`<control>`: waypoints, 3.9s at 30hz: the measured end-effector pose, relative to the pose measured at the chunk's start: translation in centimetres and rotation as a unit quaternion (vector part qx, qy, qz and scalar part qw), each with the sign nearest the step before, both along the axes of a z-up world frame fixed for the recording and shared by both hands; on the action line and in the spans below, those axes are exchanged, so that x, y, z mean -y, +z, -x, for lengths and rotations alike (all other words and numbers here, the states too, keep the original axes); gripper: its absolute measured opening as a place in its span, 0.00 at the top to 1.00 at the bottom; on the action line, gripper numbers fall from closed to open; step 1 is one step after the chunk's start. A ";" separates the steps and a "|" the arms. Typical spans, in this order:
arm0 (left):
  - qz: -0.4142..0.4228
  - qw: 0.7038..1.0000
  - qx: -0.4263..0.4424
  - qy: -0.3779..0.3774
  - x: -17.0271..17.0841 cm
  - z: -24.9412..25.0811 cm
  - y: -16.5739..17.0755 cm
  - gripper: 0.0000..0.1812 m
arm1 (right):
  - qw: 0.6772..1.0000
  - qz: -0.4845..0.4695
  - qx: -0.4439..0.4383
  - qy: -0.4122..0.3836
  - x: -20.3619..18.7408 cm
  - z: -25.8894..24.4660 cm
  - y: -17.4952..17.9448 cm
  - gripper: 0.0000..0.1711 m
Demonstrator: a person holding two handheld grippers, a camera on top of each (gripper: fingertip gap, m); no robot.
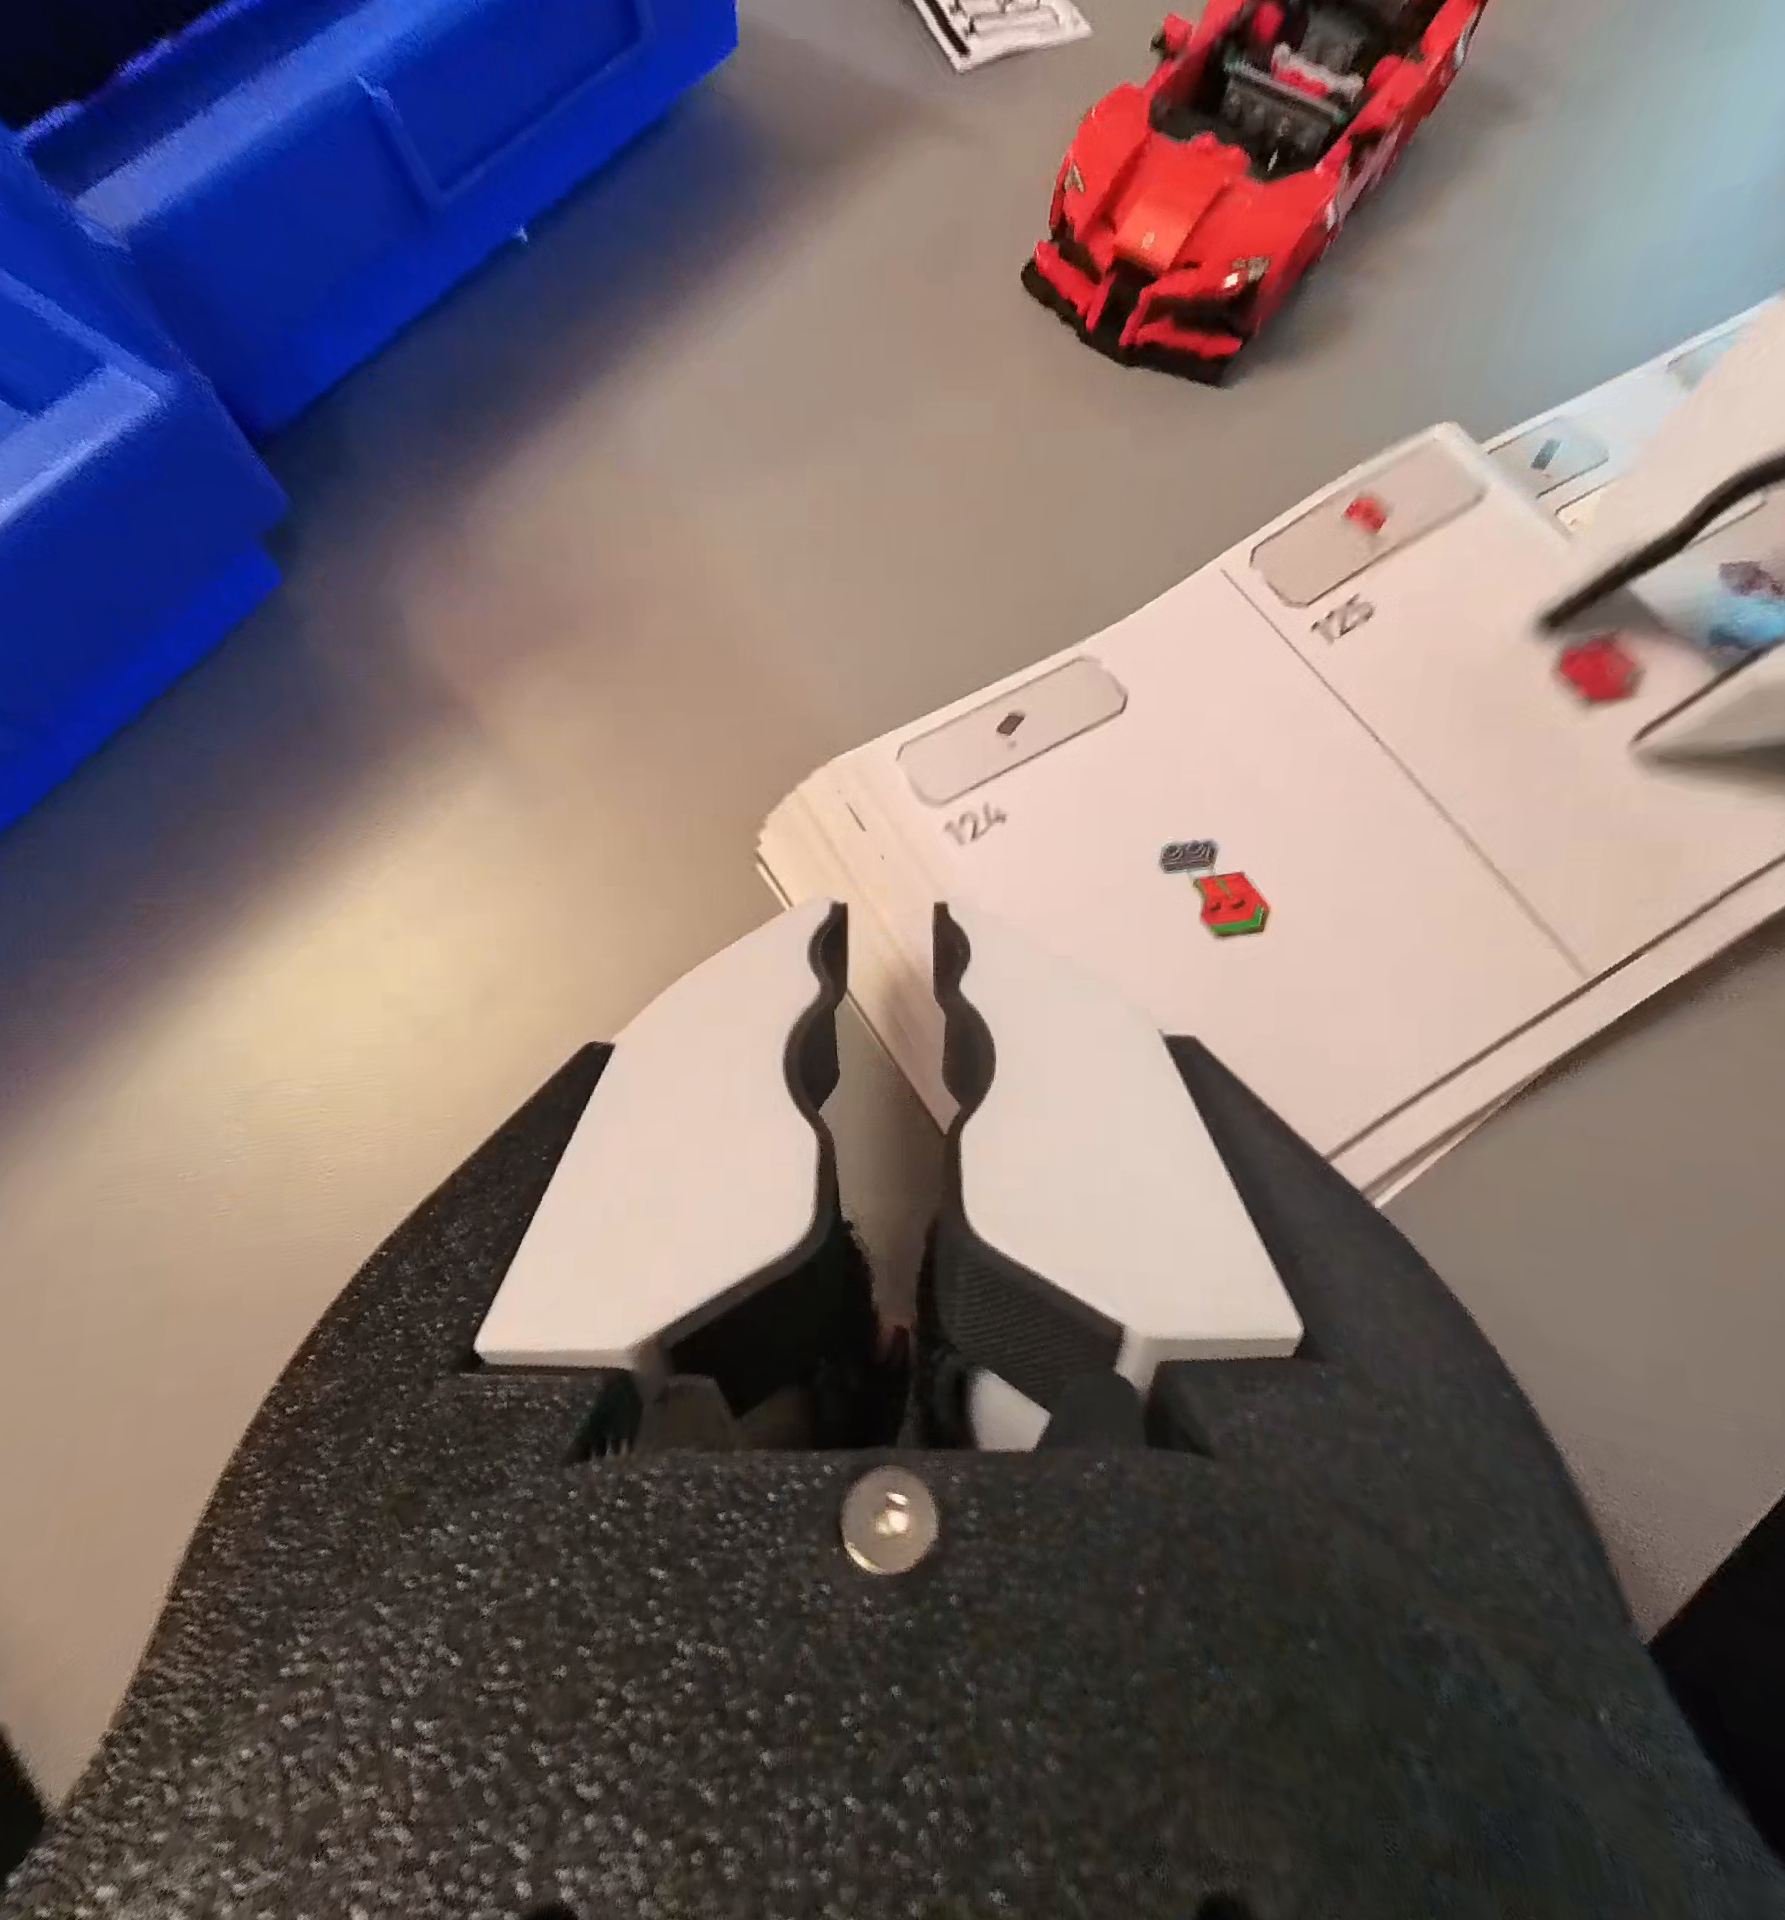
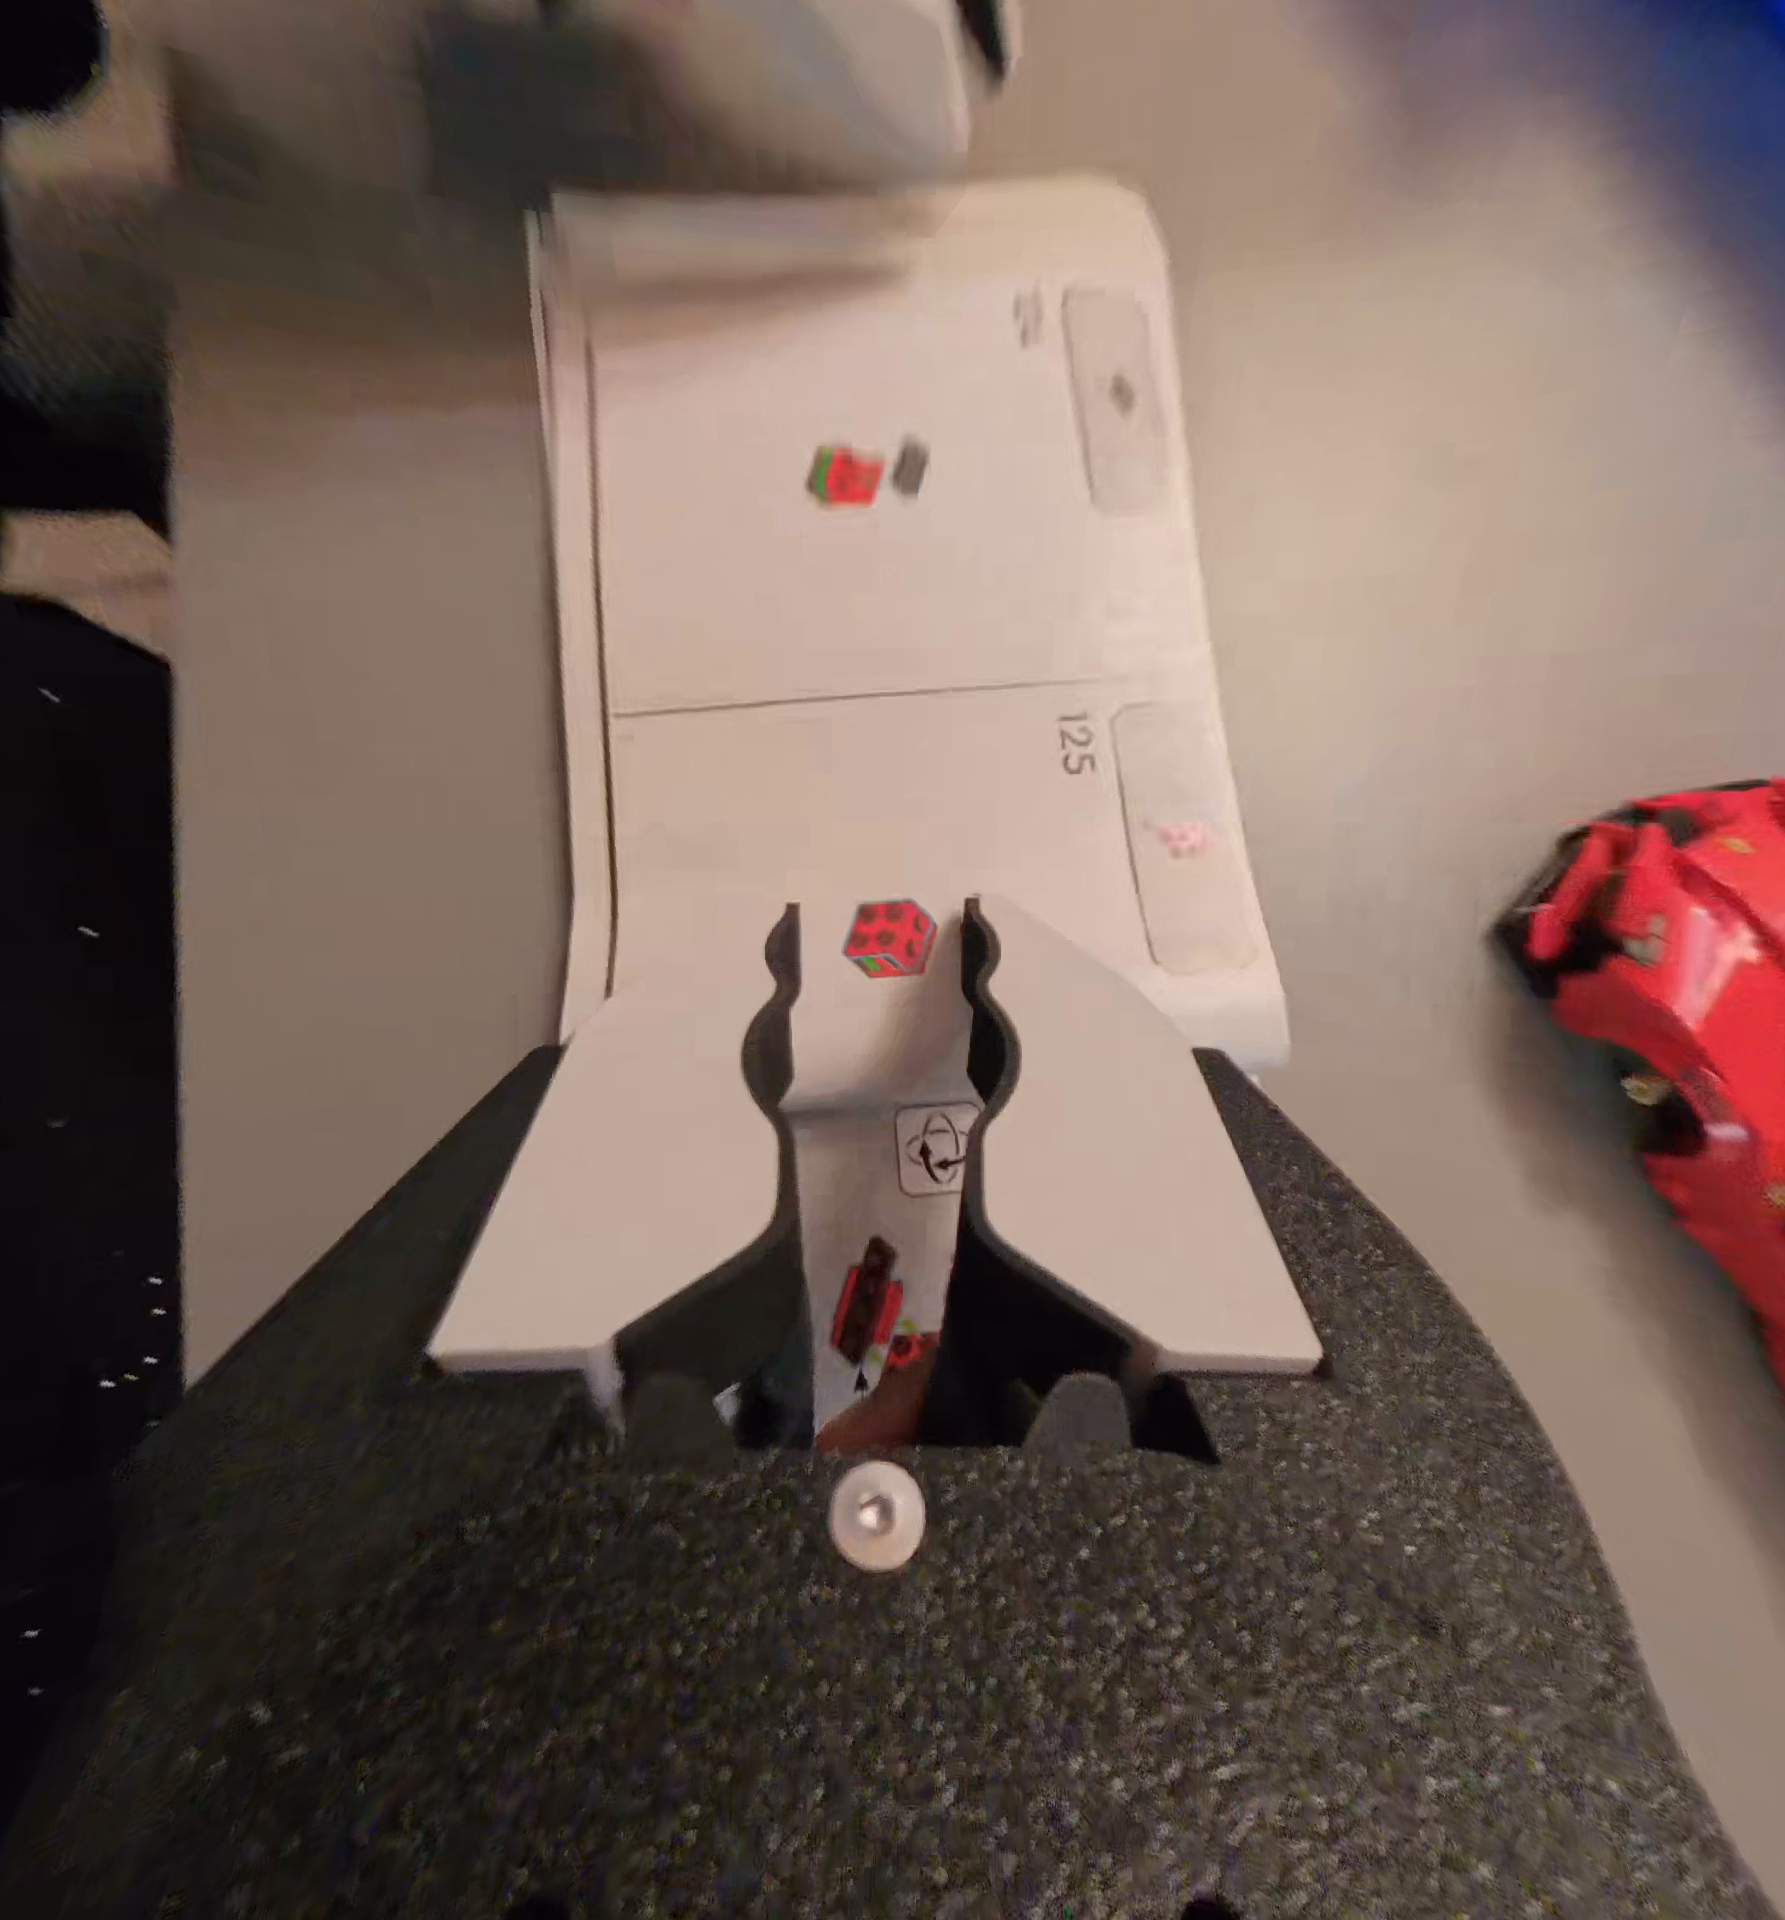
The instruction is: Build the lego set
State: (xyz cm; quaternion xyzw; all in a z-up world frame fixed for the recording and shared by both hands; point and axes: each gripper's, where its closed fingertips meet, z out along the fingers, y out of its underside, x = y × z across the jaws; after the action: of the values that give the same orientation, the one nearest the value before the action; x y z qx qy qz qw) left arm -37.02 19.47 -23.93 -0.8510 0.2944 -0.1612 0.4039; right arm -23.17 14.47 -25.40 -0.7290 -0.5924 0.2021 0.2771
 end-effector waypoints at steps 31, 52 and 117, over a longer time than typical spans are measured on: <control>-0.059 0.985 0.158 -0.026 -1.4 -4.5 4.6 0.81 | 0.915 -0.189 -0.065 -0.350 3.7 -32.7 21.9 0.73; -0.075 0.981 0.179 -0.002 -4.8 -8.9 12.2 0.26 | 0.990 0.074 0.049 -0.112 5.7 -41.6 10.0 0.81; -0.287 0.749 0.229 -0.551 13.4 -24.4 14.6 0.97 | 0.872 0.448 -0.194 0.042 8.3 -10.8 16.0 0.95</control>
State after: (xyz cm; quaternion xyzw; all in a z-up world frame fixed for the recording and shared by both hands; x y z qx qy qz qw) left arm -12.65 6.12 -9.31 -0.3221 0.6436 -0.4536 0.5257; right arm -12.36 6.13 -9.42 -0.6958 -0.4023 0.5946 0.0209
